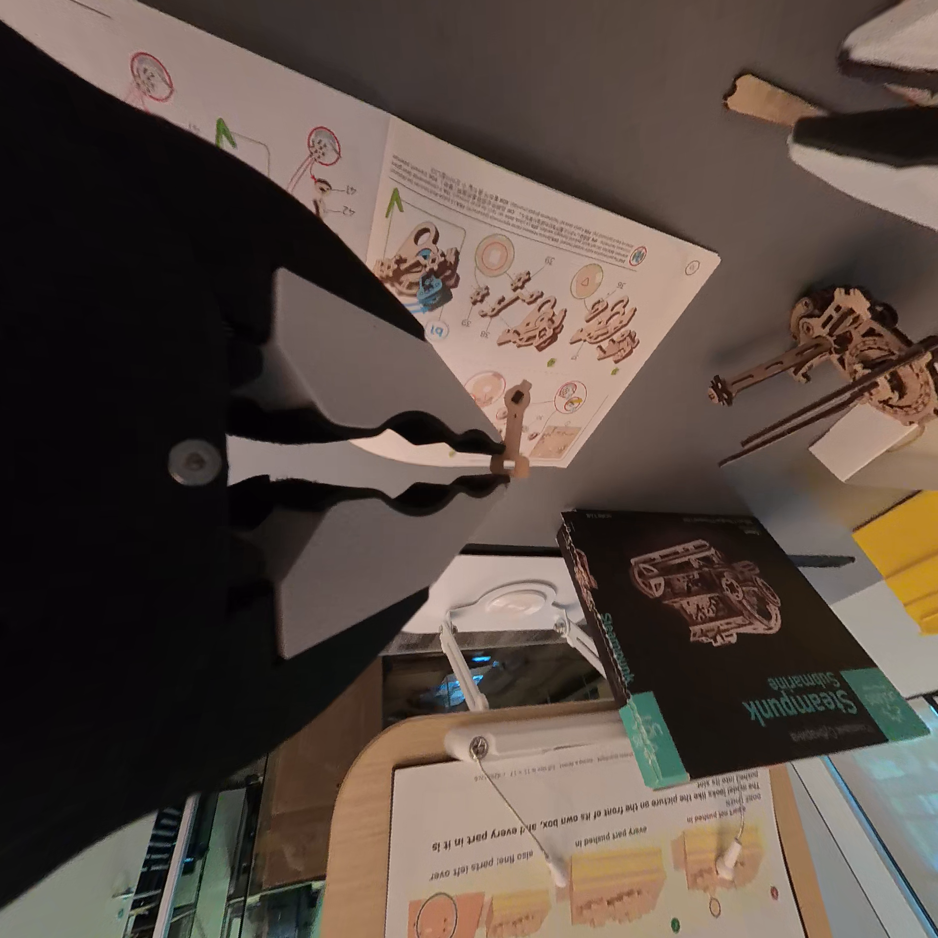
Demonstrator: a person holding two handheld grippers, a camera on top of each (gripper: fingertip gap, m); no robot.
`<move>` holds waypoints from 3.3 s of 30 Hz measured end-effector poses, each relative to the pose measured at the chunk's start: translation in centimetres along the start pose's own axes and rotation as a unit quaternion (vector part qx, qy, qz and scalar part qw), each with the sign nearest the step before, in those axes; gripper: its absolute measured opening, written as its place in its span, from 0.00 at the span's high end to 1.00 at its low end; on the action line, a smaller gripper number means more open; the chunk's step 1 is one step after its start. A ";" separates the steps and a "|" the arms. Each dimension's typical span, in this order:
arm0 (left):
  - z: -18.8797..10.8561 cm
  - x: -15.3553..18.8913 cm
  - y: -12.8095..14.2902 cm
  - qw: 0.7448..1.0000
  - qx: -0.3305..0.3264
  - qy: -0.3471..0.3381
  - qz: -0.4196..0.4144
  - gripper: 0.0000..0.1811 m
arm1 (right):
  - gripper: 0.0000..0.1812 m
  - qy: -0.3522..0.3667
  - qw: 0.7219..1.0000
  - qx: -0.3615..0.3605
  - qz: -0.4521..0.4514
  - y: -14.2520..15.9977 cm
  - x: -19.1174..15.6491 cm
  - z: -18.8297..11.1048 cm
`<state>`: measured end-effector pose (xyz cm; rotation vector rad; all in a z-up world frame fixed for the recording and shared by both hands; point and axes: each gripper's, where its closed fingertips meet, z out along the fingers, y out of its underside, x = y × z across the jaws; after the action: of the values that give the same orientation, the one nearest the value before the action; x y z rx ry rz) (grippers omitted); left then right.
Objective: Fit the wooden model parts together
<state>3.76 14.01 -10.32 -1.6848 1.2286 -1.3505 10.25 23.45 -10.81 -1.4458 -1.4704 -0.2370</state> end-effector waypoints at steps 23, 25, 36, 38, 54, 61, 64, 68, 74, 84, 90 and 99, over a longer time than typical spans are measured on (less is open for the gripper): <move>0.1 0.3 0.4 1.000 -0.013 0.004 0.009 0.96 | 0.96 0.008 1.000 -0.013 0.012 0.4 0.3 0.3; 0.2 0.3 0.5 1.000 -0.015 0.005 0.008 0.96 | 0.96 0.013 1.000 -0.007 0.009 0.1 0.4 0.2; 0.1 0.1 0.6 1.000 -0.016 0.004 -0.005 0.97 | 0.96 0.010 1.000 0.012 0.007 -0.6 0.2 0.0; 0.1 0.0 0.6 1.000 -0.017 0.003 -0.007 0.97 | 0.96 0.017 1.000 0.018 0.006 -0.8 0.4 -0.2; 0.1 -0.2 0.8 1.000 -0.022 0.004 -0.014 0.97 | 0.96 0.043 0.995 0.093 -0.004 -2.3 0.2 -1.2; -0.3 -0.6 0.4 1.000 -0.014 -0.002 -0.024 0.97 | 0.96 0.059 0.990 0.126 -0.001 -3.0 -1.0 -2.4; -0.4 -0.8 0.4 1.000 -0.015 -0.004 -0.026 0.97 | 0.96 0.060 0.989 0.133 0.003 -3.3 -1.1 -2.4; -0.3 -0.8 0.6 0.999 -0.021 -0.001 -0.040 0.96 | 0.96 0.058 0.989 0.138 0.002 -3.7 -1.3 -2.3; -0.3 -1.0 0.8 0.999 -0.028 -0.006 -0.030 0.95 | 0.96 0.060 0.986 0.153 0.007 -4.5 -1.4 -2.7; -0.3 -0.9 0.8 0.999 -0.029 -0.004 -0.029 0.95 | 0.96 0.065 0.984 0.166 0.012 -5.1 -1.4 -3.0; -0.2 -0.9 0.9 0.999 -0.030 -0.005 -0.029 0.95 | 0.96 0.065 0.983 0.170 0.010 -5.2 -1.4 -2.9; -0.4 -0.9 0.6 0.999 -0.027 -0.010 -0.022 0.95 | 0.96 0.071 0.981 0.178 0.013 -5.4 -1.2 -3.2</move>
<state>3.15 14.69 -11.13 -1.7687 1.2340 -1.3332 7.06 18.94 -7.52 -1.1341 -1.3000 -0.0534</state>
